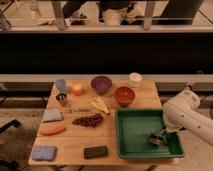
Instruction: Wipe tray with brush
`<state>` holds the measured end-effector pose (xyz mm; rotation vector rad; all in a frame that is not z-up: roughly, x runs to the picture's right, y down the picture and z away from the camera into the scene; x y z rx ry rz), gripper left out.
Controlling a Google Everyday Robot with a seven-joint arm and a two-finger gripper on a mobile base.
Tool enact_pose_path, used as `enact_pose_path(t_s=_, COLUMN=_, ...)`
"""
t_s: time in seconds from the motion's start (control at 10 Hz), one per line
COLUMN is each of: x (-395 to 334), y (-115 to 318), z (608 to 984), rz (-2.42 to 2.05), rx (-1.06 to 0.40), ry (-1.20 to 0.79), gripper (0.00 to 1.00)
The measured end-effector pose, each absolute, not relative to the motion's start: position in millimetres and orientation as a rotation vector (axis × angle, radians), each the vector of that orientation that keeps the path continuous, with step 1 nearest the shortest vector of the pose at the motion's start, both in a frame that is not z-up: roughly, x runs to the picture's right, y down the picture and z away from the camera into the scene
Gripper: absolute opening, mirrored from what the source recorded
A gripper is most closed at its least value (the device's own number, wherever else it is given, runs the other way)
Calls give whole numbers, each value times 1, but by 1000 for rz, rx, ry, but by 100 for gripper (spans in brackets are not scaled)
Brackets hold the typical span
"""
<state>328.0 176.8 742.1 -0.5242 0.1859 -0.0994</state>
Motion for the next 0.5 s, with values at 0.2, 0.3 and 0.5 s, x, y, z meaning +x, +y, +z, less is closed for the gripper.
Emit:
enact_pose_path(t_s=0.2, x=324, y=168, z=752, rz=-109, rx=-532, ry=192, gripper=0)
enact_pose_path(t_s=0.3, x=319, y=157, z=760, rz=-124, rx=-531, ry=192, gripper=0)
enact_pose_path(t_s=0.5, x=313, y=135, z=769, rz=-150, rx=-535, ry=206, gripper=0)
